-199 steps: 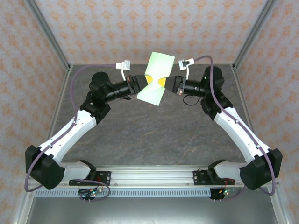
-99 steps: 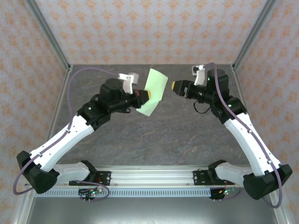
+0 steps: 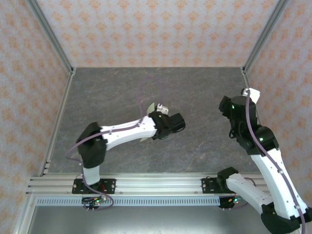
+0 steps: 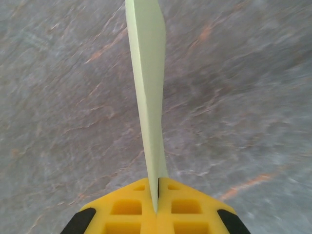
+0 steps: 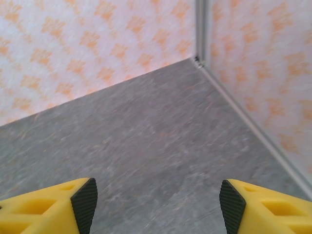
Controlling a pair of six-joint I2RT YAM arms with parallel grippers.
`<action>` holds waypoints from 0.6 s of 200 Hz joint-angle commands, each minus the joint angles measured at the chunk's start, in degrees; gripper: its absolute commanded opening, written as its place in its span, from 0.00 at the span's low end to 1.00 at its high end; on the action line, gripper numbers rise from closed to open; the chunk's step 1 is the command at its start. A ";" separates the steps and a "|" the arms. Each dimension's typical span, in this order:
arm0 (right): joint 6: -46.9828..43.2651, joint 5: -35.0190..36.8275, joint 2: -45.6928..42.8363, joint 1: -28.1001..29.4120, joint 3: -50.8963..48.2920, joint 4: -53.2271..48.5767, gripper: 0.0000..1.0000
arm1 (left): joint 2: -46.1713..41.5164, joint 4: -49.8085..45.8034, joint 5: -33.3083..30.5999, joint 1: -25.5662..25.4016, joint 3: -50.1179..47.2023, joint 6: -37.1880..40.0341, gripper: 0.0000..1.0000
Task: Fold a paper plane with a square sheet of paper (fold left side to right side)
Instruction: Turn over the paper at the center of the table.
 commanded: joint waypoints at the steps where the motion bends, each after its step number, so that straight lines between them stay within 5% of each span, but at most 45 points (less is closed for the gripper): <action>1: -1.67 7.68 -1.25 -0.09 -1.06 -3.22 0.71 | 6.48 -9.49 -6.75 -0.08 4.95 -7.88 0.00; 71: -2.98 7.89 -1.99 -0.09 -3.60 -3.41 0.74 | 23.37 -12.98 -3.34 0.03 16.51 -6.79 0.00; 120: -3.47 7.02 -1.87 -0.15 -4.40 -2.96 0.75 | 26.25 -8.13 6.79 0.15 22.22 -0.45 0.29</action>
